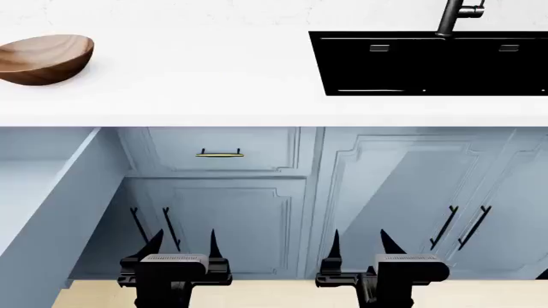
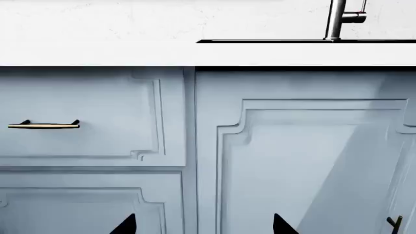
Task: Place the bar in the bowl and close the drawer.
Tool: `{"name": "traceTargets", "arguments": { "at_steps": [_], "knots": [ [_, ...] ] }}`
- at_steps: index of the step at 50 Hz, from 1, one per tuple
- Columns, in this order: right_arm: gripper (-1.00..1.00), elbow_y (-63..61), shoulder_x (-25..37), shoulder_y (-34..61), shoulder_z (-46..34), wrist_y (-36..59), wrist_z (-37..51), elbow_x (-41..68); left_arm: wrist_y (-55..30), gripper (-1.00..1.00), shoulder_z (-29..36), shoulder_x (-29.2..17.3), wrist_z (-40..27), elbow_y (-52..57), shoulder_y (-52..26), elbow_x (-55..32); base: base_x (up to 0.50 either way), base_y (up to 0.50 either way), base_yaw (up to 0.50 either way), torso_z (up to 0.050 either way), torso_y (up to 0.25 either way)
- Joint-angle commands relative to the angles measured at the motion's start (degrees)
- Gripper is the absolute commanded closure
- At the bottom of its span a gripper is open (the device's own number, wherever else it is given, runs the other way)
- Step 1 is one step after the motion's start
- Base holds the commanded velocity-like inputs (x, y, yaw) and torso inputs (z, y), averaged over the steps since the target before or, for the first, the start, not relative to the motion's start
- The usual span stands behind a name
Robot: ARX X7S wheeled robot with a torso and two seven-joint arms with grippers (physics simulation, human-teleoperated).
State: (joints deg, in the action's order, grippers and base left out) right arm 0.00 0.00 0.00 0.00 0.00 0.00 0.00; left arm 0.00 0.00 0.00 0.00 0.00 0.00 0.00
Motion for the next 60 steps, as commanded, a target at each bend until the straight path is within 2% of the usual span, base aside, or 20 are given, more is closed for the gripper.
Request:
{"name": "traceTargets", "arguments": {
  "at_steps": [1, 10, 20, 27, 33, 36, 42, 48, 54, 60],
  "knots": [
    [-1.0, -0.62, 0.88, -0.14, -1.32, 0.31, 1.2, 0.64, -0.11, -1.0, 0.91, -0.9, -0.96, 0.29, 0.09, -1.2, 0.0, 0.0, 0.0, 0.0, 0.0],
    [-1.0, -4.97, 2.55, -0.97, -3.58, 3.08, 3.45, 1.33, -1.59, -1.0, 1.96, -2.49, -2.8, 3.46, 0.87, -4.08, 0.0, 0.0, 0.0, 0.0, 0.0],
    [-1.0, -7.06, 3.74, -1.01, -4.66, 4.16, 4.78, 2.16, -4.49, -1.0, 3.08, -3.92, -3.41, 5.72, 0.81, -5.8, 0.0, 0.0, 0.0, 0.049, 0.0],
    [-1.0, -12.48, 5.1, -0.79, -4.87, 8.28, 5.74, 2.1, -10.14, -1.0, 3.86, -5.61, -4.06, 10.83, 0.07, -5.94, 0.0, 0.0, 0.0, 0.05, 0.0],
    [-1.0, -23.48, 7.81, 0.53, -4.75, 18.13, 5.72, 1.27, -21.87, -1.0, 4.28, -8.41, -3.17, 20.96, -2.55, -7.74, 0.0, 0.0, 0.0, 0.05, 0.0],
    [-1.0, -29.6, 9.13, 2.4, -4.16, 24.85, 4.78, 2.32, -30.31, -1.0, 3.51, -9.89, -2.78, 27.25, -5.42, -10.02, 0.0, 0.0, 0.0, 0.05, 0.0],
    [-1.0, -39.28, 11.86, 8.43, -3.14, 37.84, 3.33, 3.69, -48.29, -1.0, 2.91, -13.71, -1.88, 37.64, -14.98, -13.92, 0.0, 0.0, 0.0, 0.05, 0.0],
    [-1.0, -45.18, 13.49, 16.93, -2.22, 50.88, 1.72, 5.98, -64.79, -1.0, -0.59, -14.62, -1.12, 43.2, -26.16, -19.56, 0.0, 0.0, 0.0, 0.05, 0.0],
    [-1.0, -47.41, 13.74, 23.12, -2.74, 58.43, 1.9, 6.63, -76.21, -1.0, -3.49, -15.44, -0.22, 46.16, -34.45, -23.58, 0.0, 0.0, 0.0, 0.05, 0.0],
    [-1.0, -51.07, 13.95, 26.46, -2.56, 64.21, 2.46, 6.94, -82.04, -1.0, -5.48, -15.47, 0.08, 48.87, -38.19, -25.79, 0.0, 0.0, 0.0, 0.027, 0.0]
  ]
}}
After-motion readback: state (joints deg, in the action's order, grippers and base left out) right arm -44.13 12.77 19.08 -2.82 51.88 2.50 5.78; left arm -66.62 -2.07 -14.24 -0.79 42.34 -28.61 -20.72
